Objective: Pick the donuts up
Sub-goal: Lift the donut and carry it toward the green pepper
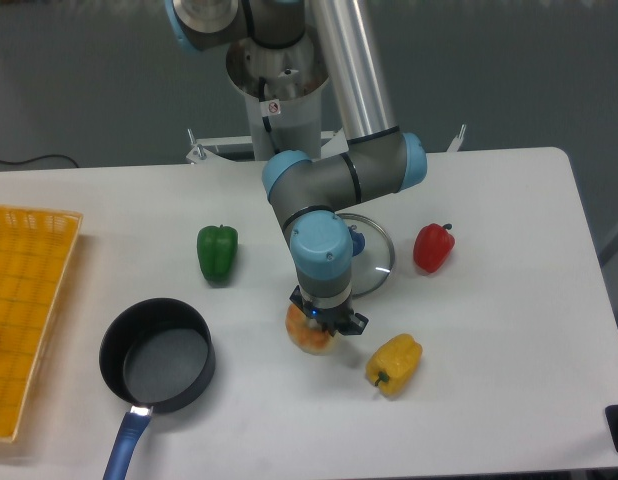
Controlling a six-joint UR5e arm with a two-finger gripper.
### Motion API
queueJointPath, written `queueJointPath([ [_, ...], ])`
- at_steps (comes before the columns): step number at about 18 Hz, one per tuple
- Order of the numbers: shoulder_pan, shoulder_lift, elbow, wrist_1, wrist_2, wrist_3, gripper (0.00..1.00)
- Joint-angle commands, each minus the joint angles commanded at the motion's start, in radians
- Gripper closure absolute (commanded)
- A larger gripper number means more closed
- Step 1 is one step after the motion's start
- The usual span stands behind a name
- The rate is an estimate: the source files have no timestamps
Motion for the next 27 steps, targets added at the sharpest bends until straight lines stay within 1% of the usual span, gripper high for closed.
queueJointPath([
  [4,-0.02,0.023,0.0,-0.008,-0.005,-0.002,0.87],
  [8,-0.044,0.063,-0.003,-0.02,-0.003,-0.014,0.87],
  [13,-0.067,0.132,0.012,-0.101,-0.003,-0.009,0.86],
  [17,-0.089,0.167,0.028,-0.144,-0.003,-0.002,0.85],
  [20,-0.101,0.18,0.051,-0.189,-0.003,-0.002,0.85],
  [23,-0.103,0.179,0.081,-0.216,0.005,0.0,0.85],
  [25,-0.103,0.18,0.09,-0.23,0.008,0.017,0.85],
  [27,-0.103,0.18,0.1,-0.232,0.008,0.037,0.85],
])
